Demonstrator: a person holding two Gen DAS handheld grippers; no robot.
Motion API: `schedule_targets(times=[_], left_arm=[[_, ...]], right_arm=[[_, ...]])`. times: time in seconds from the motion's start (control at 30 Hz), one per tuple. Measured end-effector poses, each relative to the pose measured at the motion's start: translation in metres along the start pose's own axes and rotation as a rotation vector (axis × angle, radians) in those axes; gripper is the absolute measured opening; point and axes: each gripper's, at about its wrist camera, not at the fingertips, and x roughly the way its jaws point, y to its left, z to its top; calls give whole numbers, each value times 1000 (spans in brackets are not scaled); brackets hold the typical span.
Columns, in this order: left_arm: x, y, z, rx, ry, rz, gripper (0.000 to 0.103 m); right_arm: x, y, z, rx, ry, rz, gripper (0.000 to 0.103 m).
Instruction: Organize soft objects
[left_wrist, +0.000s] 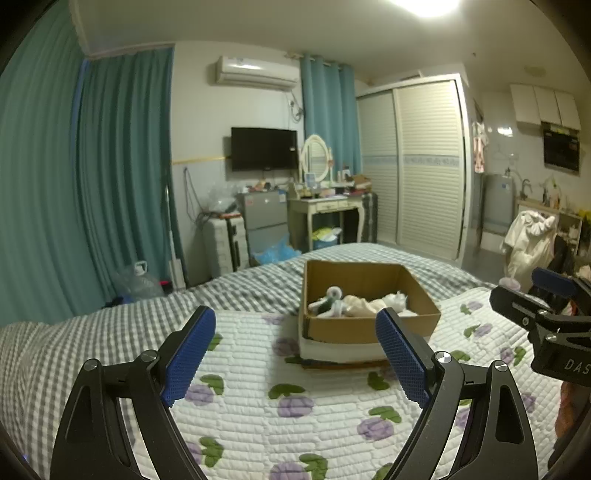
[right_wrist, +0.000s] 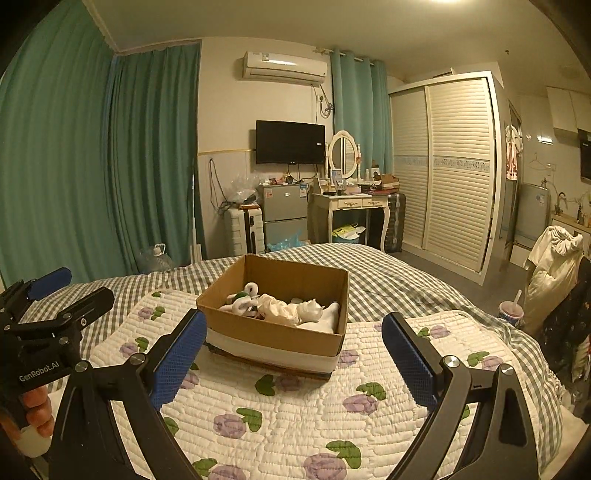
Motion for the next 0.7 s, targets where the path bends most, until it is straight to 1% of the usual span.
schedule_targets(times=[0.7], left_arm=[[1,-3,-2,-2,8,0,90]], right_arm=[[1,6,-3,-7,1,3,96]])
